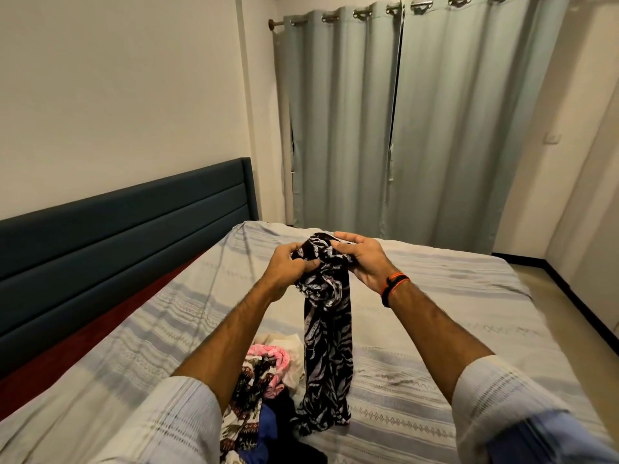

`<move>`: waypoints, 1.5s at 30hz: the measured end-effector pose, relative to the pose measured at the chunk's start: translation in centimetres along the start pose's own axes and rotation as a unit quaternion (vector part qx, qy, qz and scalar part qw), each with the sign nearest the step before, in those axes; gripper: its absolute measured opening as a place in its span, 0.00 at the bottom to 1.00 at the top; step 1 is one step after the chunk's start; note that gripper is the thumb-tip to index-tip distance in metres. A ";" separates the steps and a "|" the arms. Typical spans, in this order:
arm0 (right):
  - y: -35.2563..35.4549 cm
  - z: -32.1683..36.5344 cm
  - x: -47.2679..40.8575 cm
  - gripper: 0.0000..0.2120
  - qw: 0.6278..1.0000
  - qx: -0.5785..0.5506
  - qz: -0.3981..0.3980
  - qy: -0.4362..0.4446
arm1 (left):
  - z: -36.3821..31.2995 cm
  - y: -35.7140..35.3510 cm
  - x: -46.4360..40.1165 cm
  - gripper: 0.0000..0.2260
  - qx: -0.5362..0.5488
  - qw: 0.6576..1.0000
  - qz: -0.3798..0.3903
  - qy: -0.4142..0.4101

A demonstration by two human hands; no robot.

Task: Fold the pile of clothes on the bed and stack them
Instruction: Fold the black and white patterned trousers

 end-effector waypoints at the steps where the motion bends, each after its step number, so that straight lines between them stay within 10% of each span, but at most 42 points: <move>1: 0.3 0.0 0.0 0.13 1.000 0.007 0.003 -0.003 | -0.1 0.1 -0.1 0.19 0.022 1.000 -0.002 0.008; 10: 1.6 0.8 0.5 0.32 0.972 0.171 0.158 -0.029 | 0.3 0.7 -1.4 0.34 0.056 0.997 -0.005 0.046; 13: 1.5 0.6 0.3 0.23 0.929 0.350 0.121 0.015 | 0.8 0.7 -1.7 0.24 0.003 0.998 -0.065 0.027; 21: 1.6 1.2 0.6 0.08 0.956 0.282 -0.014 0.077 | 0.8 2.8 -2.1 0.24 -0.136 0.971 -0.191 0.051; 36: 4.5 9.5 0.2 0.09 0.944 0.249 -0.133 0.171 | -5.5 4.3 -1.4 0.10 0.087 0.993 0.070 0.047; 45: 5.2 15.5 2.2 0.12 0.917 0.307 -0.179 0.181 | -10.5 2.8 -4.1 0.09 -0.208 0.948 -0.193 -0.146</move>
Point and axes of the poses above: each hand's wrist, its own x-axis away from the middle knuckle, its own y-axis out of the back of the hand, z = x × y, the point moved 1 cm from there along -x, towards the middle knuckle, and after that the axes turned 9 degrees about x, right-handed, at the moved point
